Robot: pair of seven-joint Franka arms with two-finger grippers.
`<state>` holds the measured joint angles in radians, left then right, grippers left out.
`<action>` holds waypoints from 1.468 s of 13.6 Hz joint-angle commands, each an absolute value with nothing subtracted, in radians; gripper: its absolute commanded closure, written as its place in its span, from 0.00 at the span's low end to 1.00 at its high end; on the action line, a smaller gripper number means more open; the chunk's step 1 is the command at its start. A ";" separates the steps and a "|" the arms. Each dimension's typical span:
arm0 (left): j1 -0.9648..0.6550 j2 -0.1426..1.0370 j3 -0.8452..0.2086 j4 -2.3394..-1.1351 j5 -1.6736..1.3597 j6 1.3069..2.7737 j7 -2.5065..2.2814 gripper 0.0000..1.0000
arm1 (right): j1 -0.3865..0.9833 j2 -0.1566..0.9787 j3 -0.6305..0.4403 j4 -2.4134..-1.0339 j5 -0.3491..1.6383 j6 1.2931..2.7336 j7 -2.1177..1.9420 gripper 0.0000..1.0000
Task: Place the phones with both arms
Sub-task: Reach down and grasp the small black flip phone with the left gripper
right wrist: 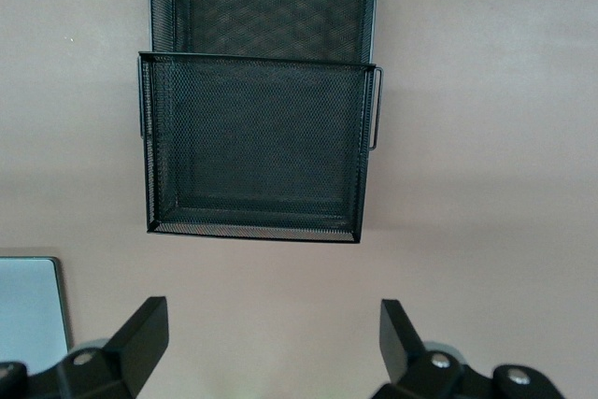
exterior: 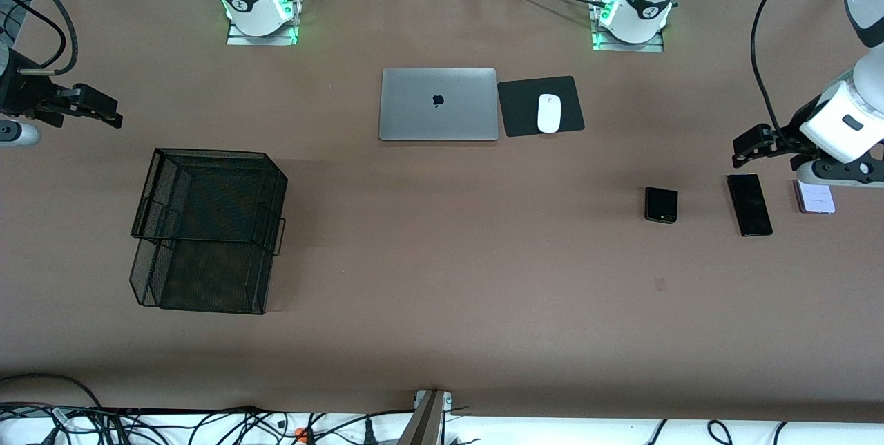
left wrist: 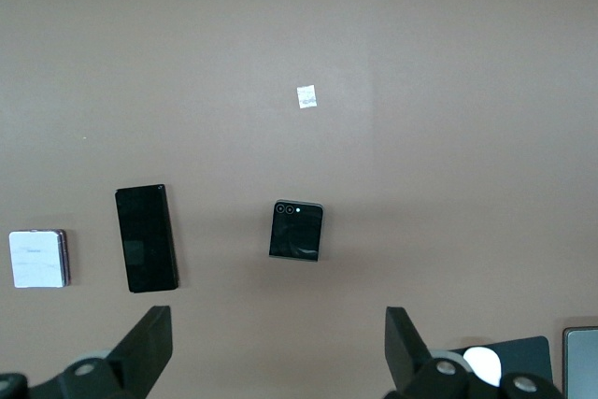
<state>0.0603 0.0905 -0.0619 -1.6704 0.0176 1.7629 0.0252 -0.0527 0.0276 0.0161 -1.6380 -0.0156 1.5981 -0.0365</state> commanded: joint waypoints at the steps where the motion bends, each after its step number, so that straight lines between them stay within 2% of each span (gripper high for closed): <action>1: 0.066 0.144 -0.057 -1.634 0.009 1.732 0.034 0.00 | -0.046 0.008 0.009 -1.646 -0.011 1.600 -0.029 0.00; 4: 0.074 0.173 -0.055 -1.669 0.011 1.690 0.041 0.00 | -0.046 0.008 0.009 -1.646 -0.012 1.600 -0.029 0.00; 7: 0.072 0.192 -0.060 -1.781 0.011 1.721 0.040 0.00 | -0.046 0.008 0.009 -1.646 -0.012 1.598 -0.029 0.00; 9: 0.069 0.190 -0.061 -1.915 0.015 1.901 0.043 0.00 | -0.046 0.008 0.009 -1.646 -0.015 1.600 -0.029 0.00; 12: 0.052 0.199 -0.064 -2.132 0.139 2.309 0.068 0.00 | -0.046 0.008 0.009 -1.646 -0.017 1.598 -0.029 0.00; 13: 0.052 0.227 -0.064 -2.169 0.144 2.398 0.060 0.00 | -0.046 0.008 0.009 -1.646 -0.015 1.600 -0.029 0.00; 20: 0.089 0.419 -0.066 -2.224 0.138 2.644 0.051 0.00 | -0.045 0.006 0.011 -1.646 -0.017 1.600 -0.029 0.00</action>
<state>0.0773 0.3857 -0.0649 -2.2171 0.1308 2.5947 0.0467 -0.0524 0.0276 0.0160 -1.6374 -0.0159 1.5987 -0.0366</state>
